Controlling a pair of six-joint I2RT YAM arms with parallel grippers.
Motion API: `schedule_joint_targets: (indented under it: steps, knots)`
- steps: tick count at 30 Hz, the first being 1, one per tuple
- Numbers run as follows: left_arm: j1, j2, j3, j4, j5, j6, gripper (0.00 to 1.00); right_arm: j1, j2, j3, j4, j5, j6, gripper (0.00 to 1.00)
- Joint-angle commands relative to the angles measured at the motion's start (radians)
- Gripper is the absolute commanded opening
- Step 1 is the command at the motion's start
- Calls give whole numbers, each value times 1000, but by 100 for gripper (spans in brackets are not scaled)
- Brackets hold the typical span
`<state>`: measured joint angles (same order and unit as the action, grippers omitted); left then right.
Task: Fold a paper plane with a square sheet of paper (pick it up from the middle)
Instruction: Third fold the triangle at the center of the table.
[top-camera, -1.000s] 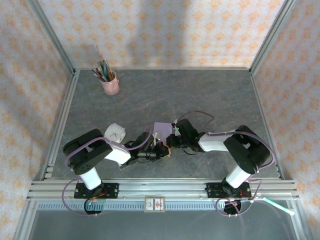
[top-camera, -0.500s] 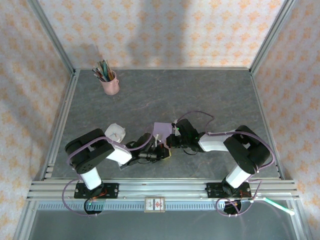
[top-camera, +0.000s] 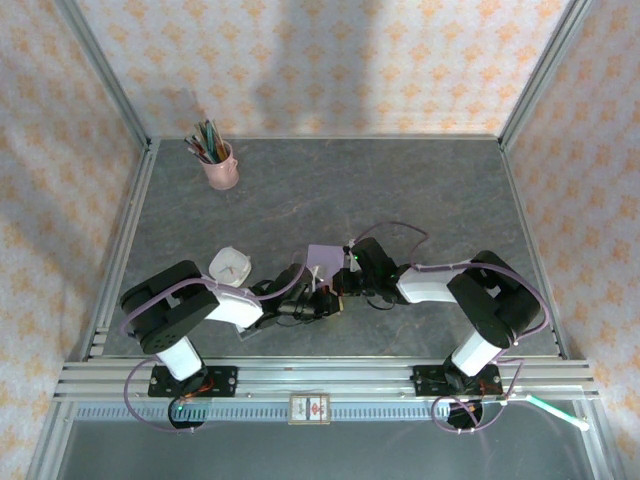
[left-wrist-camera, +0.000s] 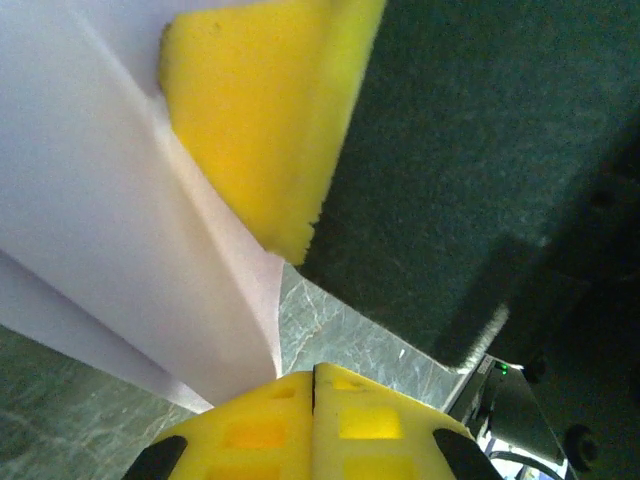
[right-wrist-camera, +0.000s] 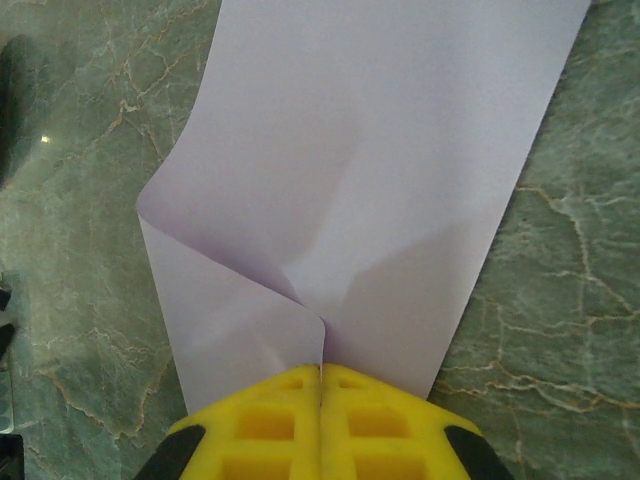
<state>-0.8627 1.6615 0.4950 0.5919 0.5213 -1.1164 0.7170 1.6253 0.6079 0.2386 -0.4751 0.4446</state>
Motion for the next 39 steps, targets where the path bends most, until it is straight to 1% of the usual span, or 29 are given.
schedule_joint_targets:
  steps: [1,6,11,16,20,25,28,34,39]
  knots:
    - [-6,6,13,-19,-29,24,0,-7,35,-20,-123,91,-18,0]
    - [-10,55,25,-18,-27,34,0,-7,36,-20,-123,90,-18,0]
    - [-24,68,43,-67,-38,62,0,-7,41,-20,-124,91,-18,0]
    - [-24,15,69,-132,-59,100,0,-7,43,-17,-126,94,-18,0]
    - [-13,-45,65,-152,-76,104,0,-6,41,-17,-127,93,-19,0]
    - [18,-53,53,-155,-74,111,0,-7,41,-17,-124,92,-18,0]
    - [32,-33,39,-117,-57,102,0,-7,39,-17,-124,94,-17,0]
    - [36,18,36,-80,-43,101,0,-7,36,-18,-125,94,-17,0]
    - [37,7,28,-80,-38,100,0,-7,36,-20,-124,94,-15,0]
